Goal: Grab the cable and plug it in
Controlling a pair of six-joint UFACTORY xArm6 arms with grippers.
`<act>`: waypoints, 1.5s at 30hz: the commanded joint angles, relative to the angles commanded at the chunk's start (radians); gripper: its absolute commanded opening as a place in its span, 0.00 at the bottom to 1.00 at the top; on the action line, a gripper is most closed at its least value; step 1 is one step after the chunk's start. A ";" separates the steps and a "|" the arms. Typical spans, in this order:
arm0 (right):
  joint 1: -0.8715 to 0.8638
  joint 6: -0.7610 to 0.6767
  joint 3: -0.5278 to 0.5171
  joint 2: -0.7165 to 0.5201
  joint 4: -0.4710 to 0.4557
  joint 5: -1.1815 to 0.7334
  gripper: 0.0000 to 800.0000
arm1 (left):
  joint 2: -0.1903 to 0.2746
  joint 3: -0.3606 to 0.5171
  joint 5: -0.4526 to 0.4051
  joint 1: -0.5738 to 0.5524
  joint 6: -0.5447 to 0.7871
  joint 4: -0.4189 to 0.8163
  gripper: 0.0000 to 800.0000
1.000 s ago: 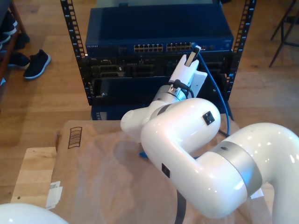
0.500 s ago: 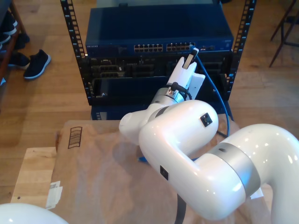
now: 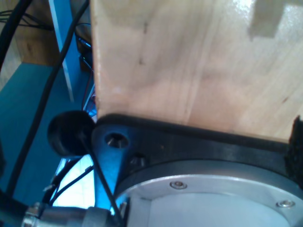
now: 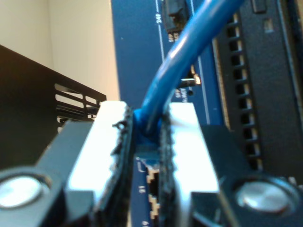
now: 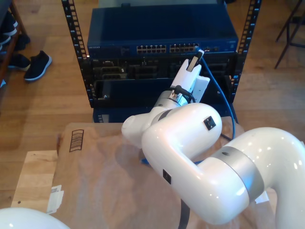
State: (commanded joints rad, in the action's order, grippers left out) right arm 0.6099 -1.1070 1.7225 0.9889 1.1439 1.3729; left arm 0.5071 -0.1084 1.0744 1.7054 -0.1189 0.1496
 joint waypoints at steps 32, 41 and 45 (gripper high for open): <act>0.008 0.006 0.037 0.011 -0.002 -0.006 0.00 | 0.000 0.000 0.000 0.000 0.000 0.000 1.00; 0.006 0.005 0.040 0.028 -0.002 -0.008 0.00 | -0.002 0.000 0.000 0.000 0.000 -0.002 1.00; 0.003 0.006 0.055 0.028 -0.002 -0.009 0.00 | 0.000 0.000 0.000 0.000 0.000 -0.002 1.00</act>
State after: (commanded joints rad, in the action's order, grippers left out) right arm 0.6130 -1.1009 1.7777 1.0165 1.1423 1.3637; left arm 0.5071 -0.1084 1.0744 1.7054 -0.1189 0.1481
